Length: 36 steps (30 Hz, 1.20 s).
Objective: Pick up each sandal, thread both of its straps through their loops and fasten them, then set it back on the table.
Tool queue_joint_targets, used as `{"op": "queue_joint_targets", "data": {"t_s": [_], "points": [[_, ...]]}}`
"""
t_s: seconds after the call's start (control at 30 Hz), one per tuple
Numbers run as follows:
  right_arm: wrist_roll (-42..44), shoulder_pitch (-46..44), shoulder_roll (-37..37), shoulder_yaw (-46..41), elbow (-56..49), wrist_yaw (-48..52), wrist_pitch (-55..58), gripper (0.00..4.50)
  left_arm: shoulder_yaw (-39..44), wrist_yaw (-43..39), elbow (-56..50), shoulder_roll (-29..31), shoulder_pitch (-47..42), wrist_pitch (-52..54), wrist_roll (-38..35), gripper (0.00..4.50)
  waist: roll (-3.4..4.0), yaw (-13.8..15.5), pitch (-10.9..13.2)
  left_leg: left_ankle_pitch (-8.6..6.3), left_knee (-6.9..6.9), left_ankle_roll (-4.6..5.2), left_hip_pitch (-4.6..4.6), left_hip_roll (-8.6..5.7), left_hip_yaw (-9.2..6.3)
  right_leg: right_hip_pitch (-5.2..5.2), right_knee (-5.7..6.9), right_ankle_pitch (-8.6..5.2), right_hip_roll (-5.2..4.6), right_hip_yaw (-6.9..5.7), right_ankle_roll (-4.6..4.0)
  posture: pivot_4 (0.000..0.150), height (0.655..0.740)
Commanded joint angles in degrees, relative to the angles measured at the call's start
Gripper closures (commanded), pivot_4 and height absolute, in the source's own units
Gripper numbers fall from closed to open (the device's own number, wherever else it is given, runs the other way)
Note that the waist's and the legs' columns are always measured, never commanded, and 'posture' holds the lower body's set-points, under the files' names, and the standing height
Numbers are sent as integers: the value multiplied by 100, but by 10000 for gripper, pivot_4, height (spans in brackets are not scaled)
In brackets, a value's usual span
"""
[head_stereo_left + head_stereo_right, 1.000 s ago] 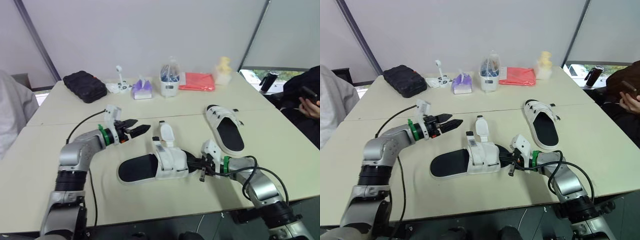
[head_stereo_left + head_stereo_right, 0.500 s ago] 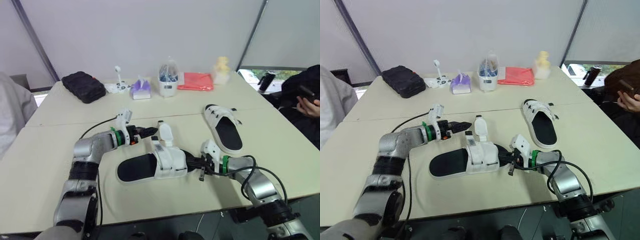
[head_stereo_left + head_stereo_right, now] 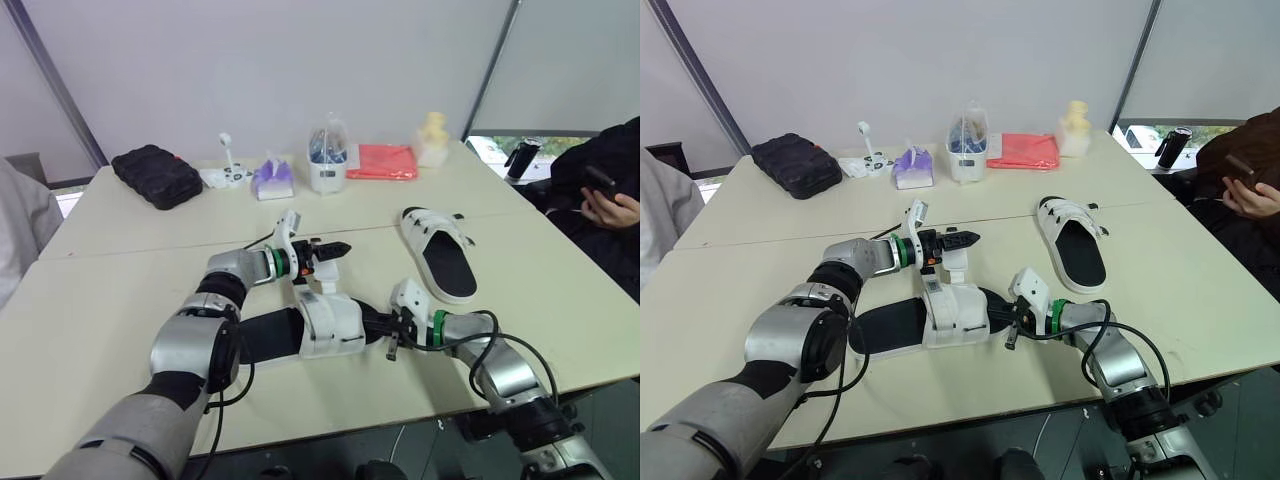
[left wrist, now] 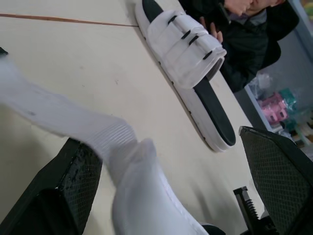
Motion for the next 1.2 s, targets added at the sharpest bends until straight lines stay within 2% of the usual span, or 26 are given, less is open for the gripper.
{"op": "queue_joint_targets", "data": {"t_s": [0.03,0.7,0.8,1.03,1.2], "points": [[-49,-24,25,44,109,11,-44,45000,137,-31,-20,-16,-106,-15,37,674,0,0,0,-1,0,2,0,0,0,0,1,0,0,0,0,1500,7400],[-65,-151,49,61,237,45,-102,45000,211,-71,66,-19,-105,-6,229,674,0,-2,0,4,1,-6,1,-1,0,0,4,0,0,0,0,1500,7400],[-148,-64,235,172,224,-117,-188,45000,604,558,393,-219,-160,-335,61,8541,0,0,-1,4,2,-7,2,0,0,0,5,0,0,0,0,1500,7400],[-217,-57,346,177,273,-200,-266,45000,803,693,492,-295,-270,-580,145,44110,0,-9,-1,5,2,-9,2,0,0,-2,7,0,0,1,0,1500,7400],[-226,-57,389,186,309,-210,-303,45000,912,588,415,-205,-386,-737,101,44110,0,-17,-1,5,2,-9,2,1,1,-2,8,0,1,1,0,1500,7400]]}}
